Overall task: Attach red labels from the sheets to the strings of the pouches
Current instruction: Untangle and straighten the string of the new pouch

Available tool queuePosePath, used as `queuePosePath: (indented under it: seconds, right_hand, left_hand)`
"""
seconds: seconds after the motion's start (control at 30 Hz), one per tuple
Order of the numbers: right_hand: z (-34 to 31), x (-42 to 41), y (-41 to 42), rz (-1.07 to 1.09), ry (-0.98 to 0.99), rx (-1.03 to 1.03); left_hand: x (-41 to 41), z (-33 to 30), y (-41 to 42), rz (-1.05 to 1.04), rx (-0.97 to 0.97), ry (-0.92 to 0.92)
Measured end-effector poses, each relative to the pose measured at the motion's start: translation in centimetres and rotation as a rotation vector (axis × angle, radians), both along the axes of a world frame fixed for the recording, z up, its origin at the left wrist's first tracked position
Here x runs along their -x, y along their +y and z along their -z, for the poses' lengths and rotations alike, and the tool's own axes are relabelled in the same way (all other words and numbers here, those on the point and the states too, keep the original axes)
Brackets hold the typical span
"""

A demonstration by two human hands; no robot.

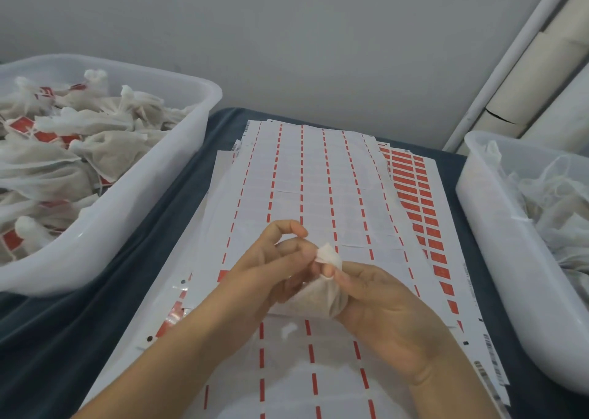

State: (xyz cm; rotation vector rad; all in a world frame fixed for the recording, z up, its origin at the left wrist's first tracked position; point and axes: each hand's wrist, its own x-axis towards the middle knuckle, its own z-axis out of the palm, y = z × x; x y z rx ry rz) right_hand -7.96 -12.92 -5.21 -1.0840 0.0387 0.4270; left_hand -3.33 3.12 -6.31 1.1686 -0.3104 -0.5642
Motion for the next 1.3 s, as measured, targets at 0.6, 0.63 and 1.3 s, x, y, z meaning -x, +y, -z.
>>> queuePosePath:
  seconds: [0.6, 0.63, 1.3]
  right_hand:
    - [0.3, -0.1, 0.8, 0.261, -0.108, 0.352]
    - [0.3, -0.1, 0.8, 0.261, -0.12, 0.359]
    - [0.8, -0.5, 0.5, 0.184, -0.245, 0.478]
  left_hand:
    - [1.1, 1.4, -1.5, -0.558, -0.531, -0.995]
    - [1.1, 1.3, -1.5, -0.546, -0.517, -0.948]
    - [-1.2, -0.4, 1.5, 0.067, 0.621, 0.457]
